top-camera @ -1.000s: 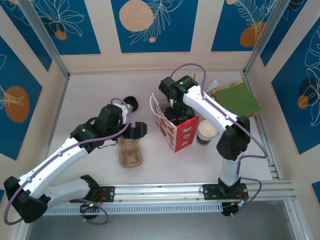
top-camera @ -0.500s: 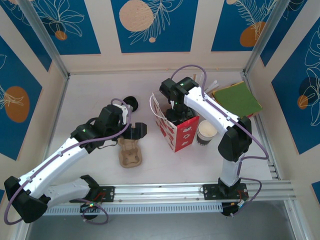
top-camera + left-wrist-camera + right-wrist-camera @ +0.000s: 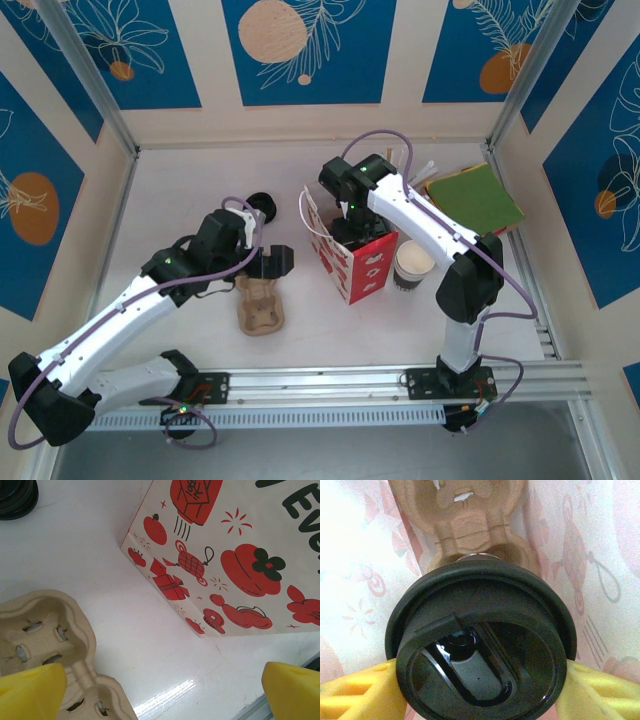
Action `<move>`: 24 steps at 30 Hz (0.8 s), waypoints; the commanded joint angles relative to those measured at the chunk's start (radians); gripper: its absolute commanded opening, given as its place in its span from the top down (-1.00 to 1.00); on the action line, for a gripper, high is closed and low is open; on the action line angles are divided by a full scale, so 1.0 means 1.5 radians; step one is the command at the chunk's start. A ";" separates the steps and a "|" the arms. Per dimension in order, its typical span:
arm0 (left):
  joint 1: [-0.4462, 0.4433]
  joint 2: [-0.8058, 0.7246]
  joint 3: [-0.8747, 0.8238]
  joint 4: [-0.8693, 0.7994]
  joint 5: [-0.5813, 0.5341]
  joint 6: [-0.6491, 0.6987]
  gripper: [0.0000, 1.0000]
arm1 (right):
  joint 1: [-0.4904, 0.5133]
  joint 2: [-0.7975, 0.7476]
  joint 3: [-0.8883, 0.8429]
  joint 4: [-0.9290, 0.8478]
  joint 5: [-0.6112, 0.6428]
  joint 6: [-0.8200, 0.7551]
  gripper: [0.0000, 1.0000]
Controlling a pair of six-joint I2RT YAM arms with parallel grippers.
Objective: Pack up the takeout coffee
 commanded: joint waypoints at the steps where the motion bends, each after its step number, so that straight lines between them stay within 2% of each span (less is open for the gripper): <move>1: 0.004 -0.002 0.003 0.007 0.001 -0.004 -1.00 | 0.003 -0.020 -0.013 -0.010 -0.018 -0.002 -0.36; 24: 0.005 -0.004 -0.001 -0.005 -0.022 -0.019 -1.00 | -0.003 -0.030 -0.040 -0.003 -0.020 -0.002 -0.36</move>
